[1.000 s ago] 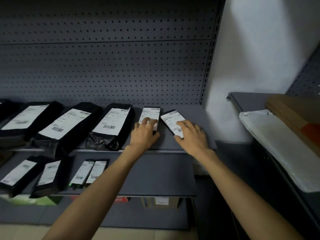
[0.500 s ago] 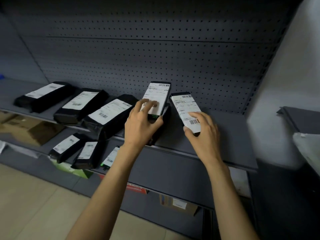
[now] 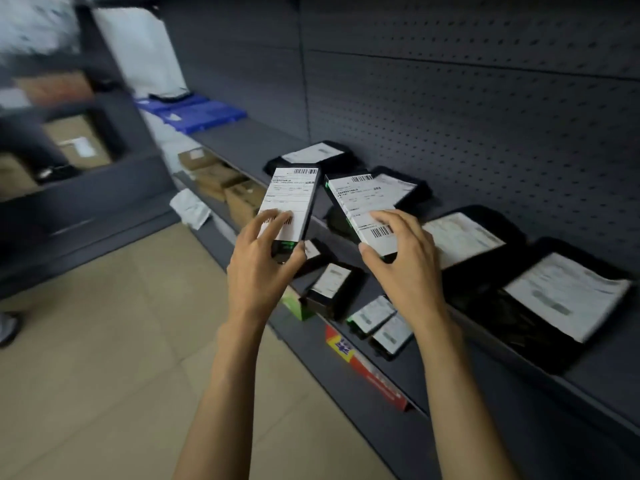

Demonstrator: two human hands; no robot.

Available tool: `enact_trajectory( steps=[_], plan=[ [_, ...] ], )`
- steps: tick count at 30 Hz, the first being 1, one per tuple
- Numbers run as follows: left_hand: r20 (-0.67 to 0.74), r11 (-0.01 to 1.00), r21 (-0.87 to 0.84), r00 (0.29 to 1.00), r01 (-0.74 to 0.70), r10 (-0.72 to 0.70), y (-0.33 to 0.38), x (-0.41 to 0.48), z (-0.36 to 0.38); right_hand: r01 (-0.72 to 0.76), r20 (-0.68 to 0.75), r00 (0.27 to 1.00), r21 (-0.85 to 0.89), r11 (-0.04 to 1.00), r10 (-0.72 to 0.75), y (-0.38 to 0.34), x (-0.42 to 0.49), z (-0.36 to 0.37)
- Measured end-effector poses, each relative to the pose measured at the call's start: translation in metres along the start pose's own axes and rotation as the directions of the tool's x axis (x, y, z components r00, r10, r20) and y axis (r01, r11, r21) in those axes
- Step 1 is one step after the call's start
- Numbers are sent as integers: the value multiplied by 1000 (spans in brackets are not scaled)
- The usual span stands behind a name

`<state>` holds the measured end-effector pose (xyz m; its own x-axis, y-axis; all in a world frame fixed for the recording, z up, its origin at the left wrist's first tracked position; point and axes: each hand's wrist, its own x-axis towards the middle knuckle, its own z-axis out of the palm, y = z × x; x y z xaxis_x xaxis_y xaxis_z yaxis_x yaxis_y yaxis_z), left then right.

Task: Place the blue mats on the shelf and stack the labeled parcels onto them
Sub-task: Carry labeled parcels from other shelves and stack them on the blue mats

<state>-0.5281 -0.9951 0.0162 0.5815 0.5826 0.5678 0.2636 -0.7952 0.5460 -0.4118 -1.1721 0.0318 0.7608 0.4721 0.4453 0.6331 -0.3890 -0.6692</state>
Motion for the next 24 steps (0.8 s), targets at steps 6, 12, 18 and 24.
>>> enact_trajectory(
  steps=[6,12,18,24],
  plan=[
    [-85,973,220,995,73,-56,-121,24,-77,132,170,974,120,984,-152,-75,51,131],
    [-191,912,304,956,274,-224,-210,29,-121,185,277,929,233,955,-247,-130,80,240],
    [-252,867,266,899,421,-359,-282,57,-137,196,356,886,294,935,-297,-155,119,335],
    [-274,860,240,881,451,-385,-359,139,-120,220,400,851,315,923,-340,-171,205,426]
  ],
)
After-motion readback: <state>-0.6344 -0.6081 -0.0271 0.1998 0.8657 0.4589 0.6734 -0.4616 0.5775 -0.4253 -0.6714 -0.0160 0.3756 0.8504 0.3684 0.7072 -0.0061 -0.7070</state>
